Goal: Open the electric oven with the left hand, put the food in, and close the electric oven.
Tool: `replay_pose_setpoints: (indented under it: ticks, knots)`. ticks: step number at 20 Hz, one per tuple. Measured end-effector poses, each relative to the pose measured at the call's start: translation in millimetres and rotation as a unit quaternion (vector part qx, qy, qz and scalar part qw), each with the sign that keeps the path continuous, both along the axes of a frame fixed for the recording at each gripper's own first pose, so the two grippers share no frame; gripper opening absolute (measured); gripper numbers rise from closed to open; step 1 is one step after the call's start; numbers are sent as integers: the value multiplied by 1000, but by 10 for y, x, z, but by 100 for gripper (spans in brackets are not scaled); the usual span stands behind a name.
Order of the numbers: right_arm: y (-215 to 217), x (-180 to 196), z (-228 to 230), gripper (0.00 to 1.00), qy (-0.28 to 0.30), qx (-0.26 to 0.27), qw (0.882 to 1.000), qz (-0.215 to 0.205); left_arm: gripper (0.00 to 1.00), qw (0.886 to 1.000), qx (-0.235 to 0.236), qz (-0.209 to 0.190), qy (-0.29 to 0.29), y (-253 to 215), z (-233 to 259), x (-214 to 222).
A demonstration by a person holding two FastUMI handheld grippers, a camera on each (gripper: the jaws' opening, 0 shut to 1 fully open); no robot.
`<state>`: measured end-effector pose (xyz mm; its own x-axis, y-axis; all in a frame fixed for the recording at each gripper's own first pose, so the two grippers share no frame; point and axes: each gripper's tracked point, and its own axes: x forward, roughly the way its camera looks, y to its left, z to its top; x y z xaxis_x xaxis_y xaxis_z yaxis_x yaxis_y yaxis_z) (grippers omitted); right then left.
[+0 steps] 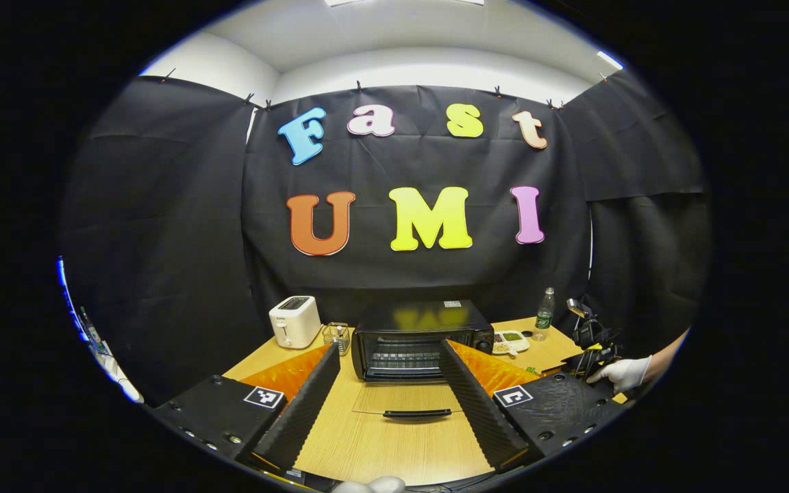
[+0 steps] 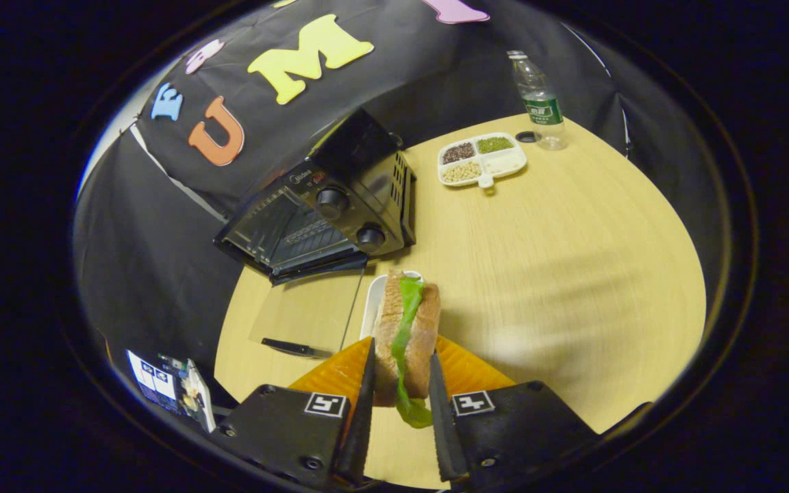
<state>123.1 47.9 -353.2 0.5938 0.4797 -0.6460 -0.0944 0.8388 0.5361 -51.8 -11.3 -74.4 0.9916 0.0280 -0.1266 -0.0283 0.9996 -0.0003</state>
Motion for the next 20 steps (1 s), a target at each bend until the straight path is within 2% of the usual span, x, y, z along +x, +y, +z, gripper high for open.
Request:
replay_pose_setpoints:
  ticks: [1,2,3,5,6,7,8,9,10,16,20]
  knots:
    - [-1,-25,30,37,-2,-4,1000,1,95,1000,0,-3,-1,1,4,2]
    - [3,-16,81,41,-7,-5,1000,1,95,1000,0,-4,-1,-8,-3,8]
    - [11,-23,142,36,-13,-5,1000,-4,95,1000,-3,-5,-2,3,8,-3]
    - [39,-10,340,37,-29,5,999,-15,95,1000,-6,-9,-3,24,24,-9]
    - [74,8,460,36,-38,15,999,-26,95,1000,-7,-10,-3,46,17,-12]
    - [135,23,577,41,-46,28,998,-36,95,1000,-9,-13,-3,61,13,-33]
    - [223,45,695,36,-56,43,996,-46,95,1000,-9,-14,-2,92,9,-37]
    - [343,68,800,40,-66,59,995,-54,95,1000,-10,-16,-1,115,2,-50]
    - [469,82,887,37,-73,76,993,-61,95,1000,-8,-17,2,144,-1,-57]
    - [1322,143,939,36,-78,177,975,-108,95,1000,-1,-28,14,339,-23,-134]
    - [1752,409,780,36,-67,237,954,-170,95,999,0,-27,22,457,-51,-172]
